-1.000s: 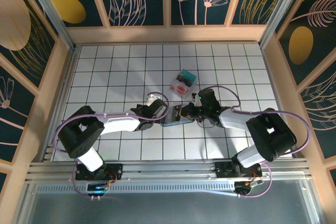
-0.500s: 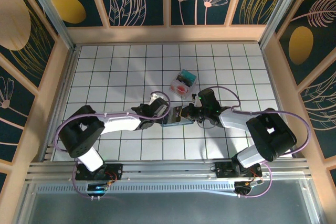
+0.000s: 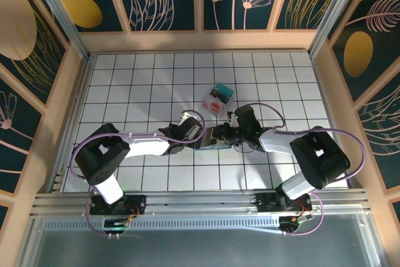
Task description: Take the credit cards out of the card holder
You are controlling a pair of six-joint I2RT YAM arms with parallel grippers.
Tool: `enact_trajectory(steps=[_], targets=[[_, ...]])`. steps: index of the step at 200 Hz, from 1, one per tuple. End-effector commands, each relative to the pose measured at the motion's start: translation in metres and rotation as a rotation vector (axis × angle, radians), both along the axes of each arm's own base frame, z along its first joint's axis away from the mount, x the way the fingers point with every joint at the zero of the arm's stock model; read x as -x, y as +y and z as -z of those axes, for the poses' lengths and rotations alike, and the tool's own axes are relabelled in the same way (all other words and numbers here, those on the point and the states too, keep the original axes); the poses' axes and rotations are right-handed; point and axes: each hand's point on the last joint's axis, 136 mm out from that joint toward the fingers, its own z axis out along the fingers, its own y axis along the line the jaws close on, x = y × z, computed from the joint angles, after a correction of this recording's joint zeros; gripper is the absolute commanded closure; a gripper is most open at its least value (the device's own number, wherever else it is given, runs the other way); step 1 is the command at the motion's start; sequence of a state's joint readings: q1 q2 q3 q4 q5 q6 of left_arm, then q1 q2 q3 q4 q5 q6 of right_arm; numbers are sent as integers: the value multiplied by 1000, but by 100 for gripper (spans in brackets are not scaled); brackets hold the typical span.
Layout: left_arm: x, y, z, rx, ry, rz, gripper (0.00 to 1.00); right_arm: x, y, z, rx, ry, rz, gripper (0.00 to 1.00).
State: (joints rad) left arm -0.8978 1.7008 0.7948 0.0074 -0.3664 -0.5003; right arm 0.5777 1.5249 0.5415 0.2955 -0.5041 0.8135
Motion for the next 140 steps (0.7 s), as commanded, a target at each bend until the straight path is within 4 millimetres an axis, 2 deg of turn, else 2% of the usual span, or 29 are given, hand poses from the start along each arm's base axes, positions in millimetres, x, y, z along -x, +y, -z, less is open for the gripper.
enact_trajectory(steps=[1,20,32,63,69,113,140], targets=[[15,16,25,-79,67,13,1,-10,7,-3,13,-34,8,80],[14,21,24,-86,59,-9,1,-13,4,-1,49,-39,21,96],[13,28,23,-106,44,-36,1,-14,-1,-2,86,-51,30,99],[9,45,22,-185,6,-78,1,-14,-18,-5,200,-64,52,99],[6,44,11,-168,-19,-79,1,-13,-21,-7,213,-67,52,99],[2,43,0,-160,-74,-53,1,-8,-30,-29,252,-111,53,99],[-3,37,-16,-146,-120,-14,1,-11,-31,-50,288,-186,33,100]])
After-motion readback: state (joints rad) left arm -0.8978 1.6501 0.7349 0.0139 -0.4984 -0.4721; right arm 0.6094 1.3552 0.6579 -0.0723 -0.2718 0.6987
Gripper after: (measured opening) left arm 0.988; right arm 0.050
